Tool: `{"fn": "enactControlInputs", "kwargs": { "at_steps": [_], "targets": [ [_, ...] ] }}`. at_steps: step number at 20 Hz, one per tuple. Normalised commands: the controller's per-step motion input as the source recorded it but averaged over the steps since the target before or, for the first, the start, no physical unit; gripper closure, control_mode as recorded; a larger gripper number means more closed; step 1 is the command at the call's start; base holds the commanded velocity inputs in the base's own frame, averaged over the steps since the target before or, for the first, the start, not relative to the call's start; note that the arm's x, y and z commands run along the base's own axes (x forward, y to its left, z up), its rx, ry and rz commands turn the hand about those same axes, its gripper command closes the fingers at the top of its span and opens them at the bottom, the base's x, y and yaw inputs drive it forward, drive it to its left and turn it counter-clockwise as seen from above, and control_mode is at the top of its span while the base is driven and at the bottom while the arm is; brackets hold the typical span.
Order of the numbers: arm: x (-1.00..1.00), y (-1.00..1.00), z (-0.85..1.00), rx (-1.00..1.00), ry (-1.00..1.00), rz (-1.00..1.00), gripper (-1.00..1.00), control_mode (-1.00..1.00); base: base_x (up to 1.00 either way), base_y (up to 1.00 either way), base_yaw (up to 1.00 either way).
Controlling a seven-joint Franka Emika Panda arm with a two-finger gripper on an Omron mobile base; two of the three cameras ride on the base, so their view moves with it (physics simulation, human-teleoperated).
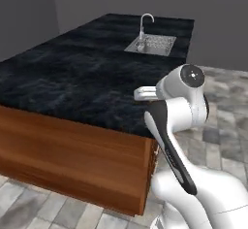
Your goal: Pick the mango and peach from the fridge and place them on the plate next to the blender to make a fruit smoothie.
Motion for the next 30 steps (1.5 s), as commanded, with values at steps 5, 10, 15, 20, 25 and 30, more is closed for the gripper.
{"fn": "enactControlInputs", "kwargs": {
  "at_steps": [5, 10, 15, 20, 25, 30],
  "targets": [
    [0.00, 0.00, 0.00, 0.00, 0.00, 0.00, 1.00, 1.00, 0.24, -0.05, -0.70],
    [0.00, 0.00, 0.00, 0.00, 0.00, 0.00, 1.00, 1.00, 0.21, 0.00, -0.74],
    [0.00, 0.00, 0.00, 0.00, 0.00, 0.00, 1.00, 1.00, 0.26, -0.06, -0.70],
    [0.00, 0.00, 0.00, 0.00, 0.00, 0.00, 1.00, 1.00, 0.35, -0.04, -0.65],
    [0.00, 0.00, 0.00, 0.00, 0.00, 0.00, 1.00, 1.00, 0.76, 0.12, -0.53],
    [0.00, 0.00, 0.00, 0.00, 0.00, 0.00, 1.00, 1.00, 1.00, 0.25, -0.29]
  ]
}}
